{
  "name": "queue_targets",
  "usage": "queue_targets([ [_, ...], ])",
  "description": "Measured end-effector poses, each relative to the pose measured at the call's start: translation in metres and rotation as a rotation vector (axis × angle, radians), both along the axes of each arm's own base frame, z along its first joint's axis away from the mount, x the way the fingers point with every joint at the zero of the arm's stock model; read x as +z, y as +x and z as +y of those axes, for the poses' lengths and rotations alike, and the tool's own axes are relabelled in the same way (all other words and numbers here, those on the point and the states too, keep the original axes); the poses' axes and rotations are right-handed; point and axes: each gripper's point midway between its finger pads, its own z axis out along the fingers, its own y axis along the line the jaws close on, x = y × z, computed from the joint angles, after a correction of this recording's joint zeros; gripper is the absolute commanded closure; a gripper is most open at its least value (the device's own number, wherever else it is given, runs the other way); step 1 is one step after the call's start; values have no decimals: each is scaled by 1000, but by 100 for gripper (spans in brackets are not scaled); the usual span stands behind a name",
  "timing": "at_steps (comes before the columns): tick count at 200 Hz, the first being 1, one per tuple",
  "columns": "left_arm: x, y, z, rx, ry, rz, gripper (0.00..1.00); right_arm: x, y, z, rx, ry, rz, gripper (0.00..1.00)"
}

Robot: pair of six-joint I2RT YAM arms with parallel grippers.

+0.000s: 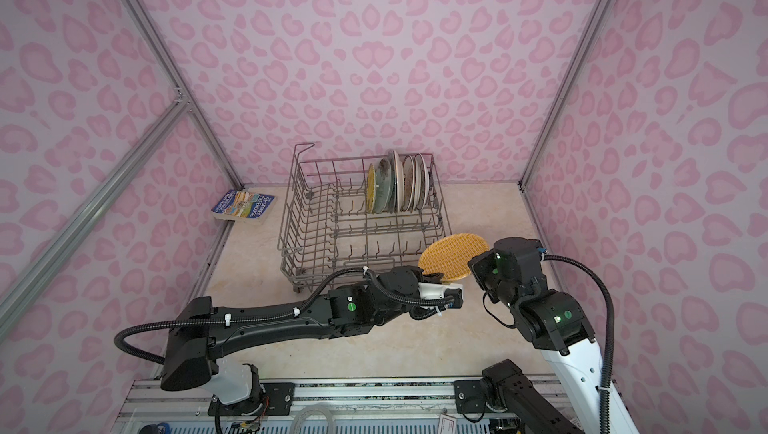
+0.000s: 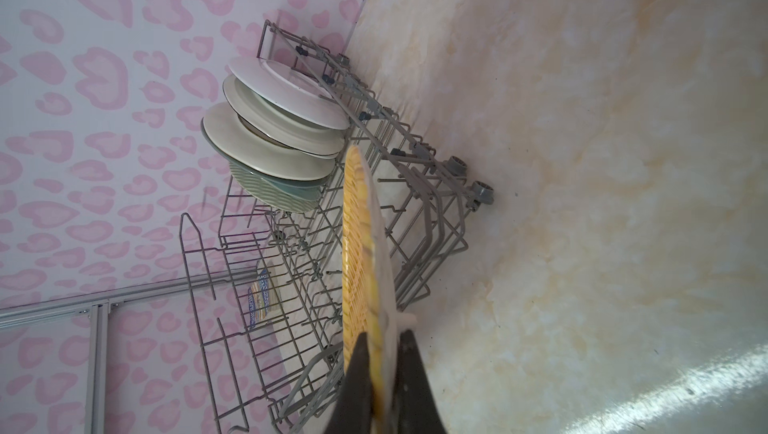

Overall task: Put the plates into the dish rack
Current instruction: 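Close the left gripper on the orange mat rim and release the right gripper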

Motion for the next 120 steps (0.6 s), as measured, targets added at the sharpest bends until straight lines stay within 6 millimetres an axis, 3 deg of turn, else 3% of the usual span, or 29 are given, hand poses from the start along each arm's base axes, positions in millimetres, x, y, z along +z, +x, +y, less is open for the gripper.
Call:
queue_targets([
  [8,1,-2,0,-2,-1,-3,96,1,-1,0,2,2,-2,100],
  [38,11,-12,4,9,-36,31,97,7,-3,2,9,33,-31,66],
  [55,26,-21,11,7,-84,51,96,16,-3,2,6,48,-77,53],
  [86,48,-37,33,-3,-165,98,97,33,-2,5,33,58,-152,40],
  [120,66,-51,68,-2,-256,156,96,45,8,9,51,44,-180,31],
])
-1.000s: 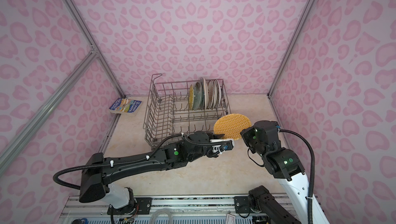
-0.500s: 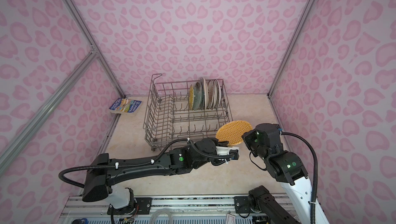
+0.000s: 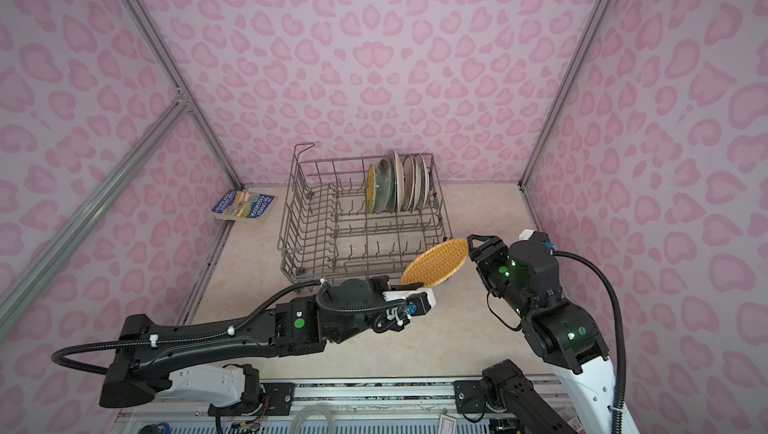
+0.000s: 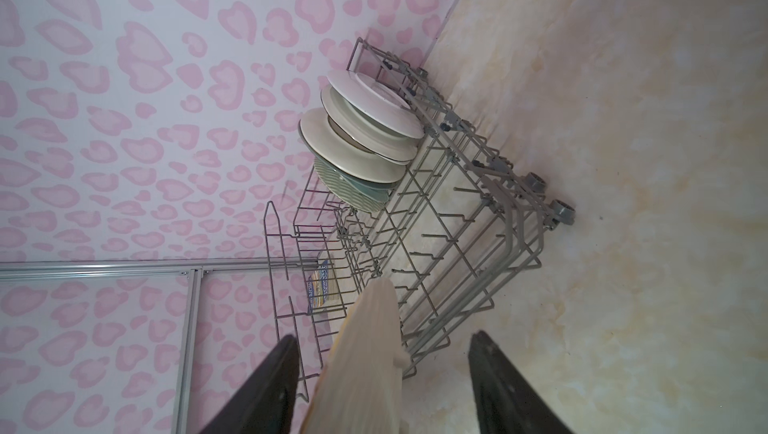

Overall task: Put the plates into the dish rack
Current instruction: 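Close the left gripper on the orange mat rim and release the right gripper, then carry the orange mat into the rack with the left gripper while the right gripper withdraws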

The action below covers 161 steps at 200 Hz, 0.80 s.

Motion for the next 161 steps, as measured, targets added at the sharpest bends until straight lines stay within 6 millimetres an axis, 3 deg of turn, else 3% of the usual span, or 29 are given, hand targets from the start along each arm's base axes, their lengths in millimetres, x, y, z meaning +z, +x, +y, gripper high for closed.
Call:
queue_targets([
  [58,34,-10,61,54,-181,128,96,27,17,15,81,-32,-112,12],
  [107,108,-2,124,204,-476,269,96,37,13,37,241,-66,-307,3],
  [128,116,8,139,299,-544,308,96,42,13,44,290,-90,-371,3],
  [161,107,26,136,412,-556,361,97,30,14,55,363,-134,-403,3],
])
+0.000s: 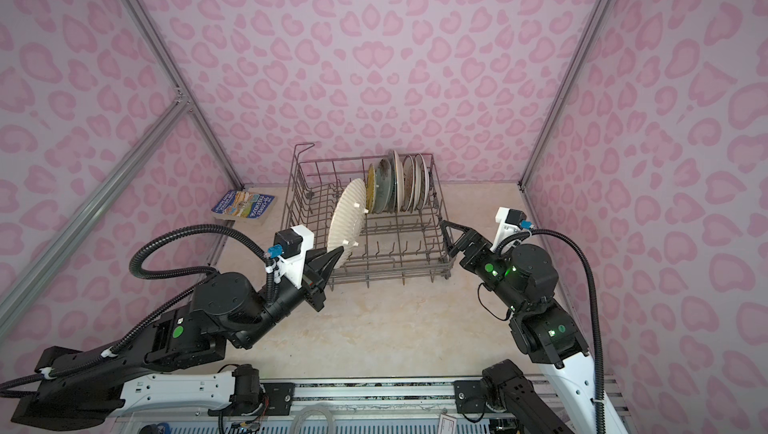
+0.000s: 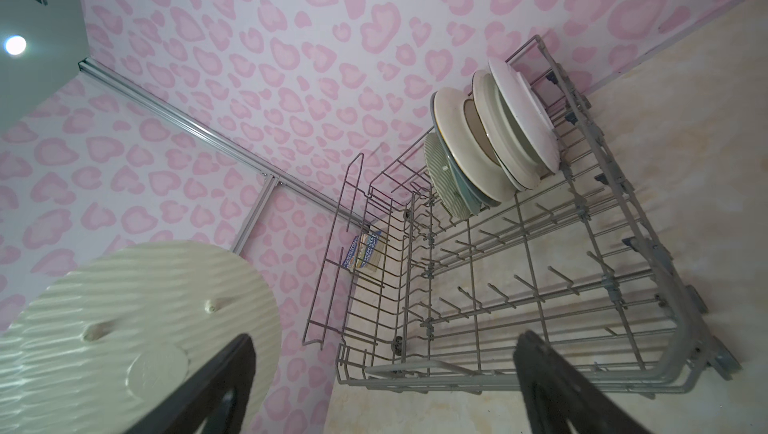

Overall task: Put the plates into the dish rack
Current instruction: 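Carry the orange mat into the rack with the left gripper while the right gripper withdraws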

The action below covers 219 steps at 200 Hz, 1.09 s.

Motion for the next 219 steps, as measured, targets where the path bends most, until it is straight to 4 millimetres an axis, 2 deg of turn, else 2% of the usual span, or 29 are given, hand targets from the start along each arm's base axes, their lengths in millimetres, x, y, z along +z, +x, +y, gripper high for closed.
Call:
queue_targets([
  [18,-7,15,1,59,-13,47,96,-11,-3,3,30,-31,-12,3],
  [44,-18,47,0,143,-47,121,96,-24,-8,3,43,-74,-38,3],
  [104,-56,136,-2,273,-69,282,96,-44,-12,-6,19,-175,-84,3],
  [141,-75,193,8,334,-55,344,97,-50,-15,-8,18,-198,-101,3],
  [151,-79,209,9,345,-57,354,96,-50,-16,-8,19,-206,-107,3],
  [185,-112,256,4,343,-3,416,97,-60,-19,-14,0,-240,-116,3],
  [219,-127,303,-6,327,35,420,96,-65,-22,-20,-26,-263,-120,3],
])
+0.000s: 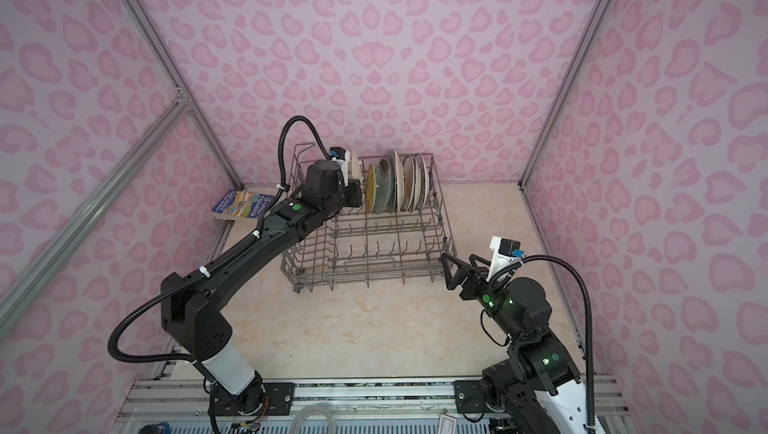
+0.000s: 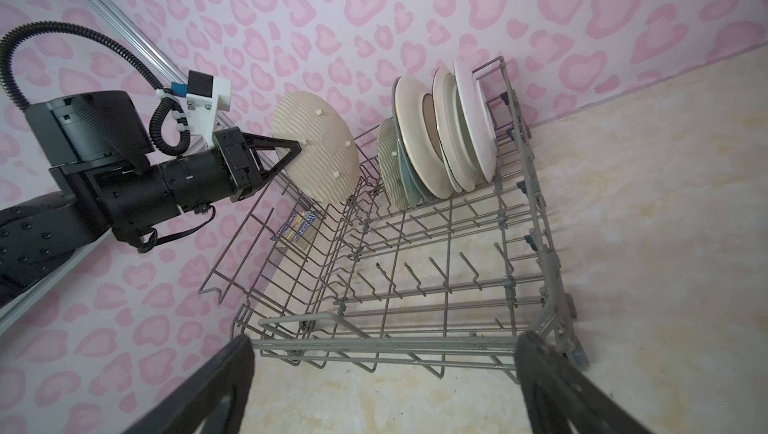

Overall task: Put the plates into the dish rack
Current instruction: 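Carry the orange mat into the rack with the left gripper while the right gripper withdraws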

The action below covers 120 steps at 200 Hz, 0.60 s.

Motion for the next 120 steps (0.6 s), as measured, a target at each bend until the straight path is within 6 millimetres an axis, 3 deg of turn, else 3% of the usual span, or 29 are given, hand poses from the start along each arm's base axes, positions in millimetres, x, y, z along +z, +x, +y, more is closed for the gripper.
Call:
queue_targets([
  [42,-29,43,-6,6,44,22,96,-3,-3,-6,-25,-22,2,3],
  [68,-37,63,-8,13,58,17,96,-5,-4,-9,-38,-27,7,3],
  [120,-69,83,6,44,91,66,96,-14,-4,-10,-44,-37,31,3],
])
